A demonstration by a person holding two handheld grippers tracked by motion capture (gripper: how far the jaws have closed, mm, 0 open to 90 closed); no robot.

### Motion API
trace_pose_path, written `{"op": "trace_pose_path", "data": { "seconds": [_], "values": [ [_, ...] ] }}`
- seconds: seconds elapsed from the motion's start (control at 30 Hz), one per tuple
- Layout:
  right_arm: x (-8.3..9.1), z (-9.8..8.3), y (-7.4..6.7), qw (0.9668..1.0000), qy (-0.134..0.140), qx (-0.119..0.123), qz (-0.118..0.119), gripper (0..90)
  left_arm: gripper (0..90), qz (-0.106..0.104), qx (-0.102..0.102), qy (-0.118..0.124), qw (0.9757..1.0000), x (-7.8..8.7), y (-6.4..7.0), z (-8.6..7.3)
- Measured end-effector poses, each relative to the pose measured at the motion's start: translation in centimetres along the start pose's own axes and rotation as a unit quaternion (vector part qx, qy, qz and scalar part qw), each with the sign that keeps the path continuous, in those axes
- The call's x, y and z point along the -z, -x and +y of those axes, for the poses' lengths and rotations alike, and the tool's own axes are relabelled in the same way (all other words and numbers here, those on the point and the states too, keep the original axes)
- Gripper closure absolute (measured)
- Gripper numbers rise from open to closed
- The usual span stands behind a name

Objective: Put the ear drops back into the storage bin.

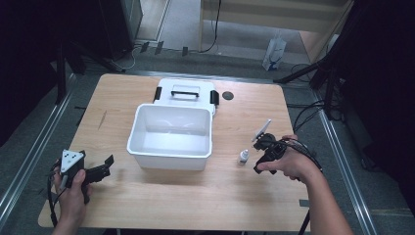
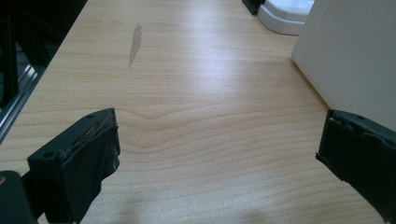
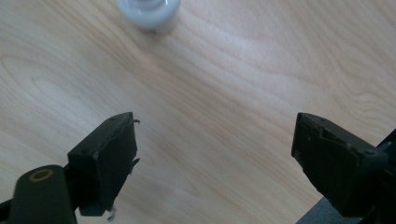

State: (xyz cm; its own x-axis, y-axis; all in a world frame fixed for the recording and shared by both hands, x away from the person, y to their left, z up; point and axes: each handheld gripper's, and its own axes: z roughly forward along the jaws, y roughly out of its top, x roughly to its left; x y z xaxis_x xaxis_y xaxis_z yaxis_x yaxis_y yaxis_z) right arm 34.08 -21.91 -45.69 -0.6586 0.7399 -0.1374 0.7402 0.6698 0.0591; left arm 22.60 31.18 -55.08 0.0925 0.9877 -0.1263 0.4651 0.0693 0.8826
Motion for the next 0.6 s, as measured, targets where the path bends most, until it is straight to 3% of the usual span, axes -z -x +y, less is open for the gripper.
{"op": "trace_pose_path", "data": {
  "seconds": [0.33, 0.47, 0.6],
  "values": [
    [0.5, 2.7, -0.9, 0.9999, 0.016, 0.003, 0.002, 28.9, 0.0, -0.004, 0.003, -0.004, 1.0, -0.1, -0.1, 0.0],
    [0.6, 3.8, -1.1, 0.9996, 0.024, 0.002, 0.013, 39.3, 0.0, -0.004, 0.005, -0.004, 1.0, -0.1, -0.1, 0.0],
    [0.5, 4.3, -1.1, 0.9993, 0.027, 0.008, 0.023, 42.8, 0.0, -0.003, 0.005, -0.004, 1.0, -0.1, -0.1, 0.0]
  ]
}}
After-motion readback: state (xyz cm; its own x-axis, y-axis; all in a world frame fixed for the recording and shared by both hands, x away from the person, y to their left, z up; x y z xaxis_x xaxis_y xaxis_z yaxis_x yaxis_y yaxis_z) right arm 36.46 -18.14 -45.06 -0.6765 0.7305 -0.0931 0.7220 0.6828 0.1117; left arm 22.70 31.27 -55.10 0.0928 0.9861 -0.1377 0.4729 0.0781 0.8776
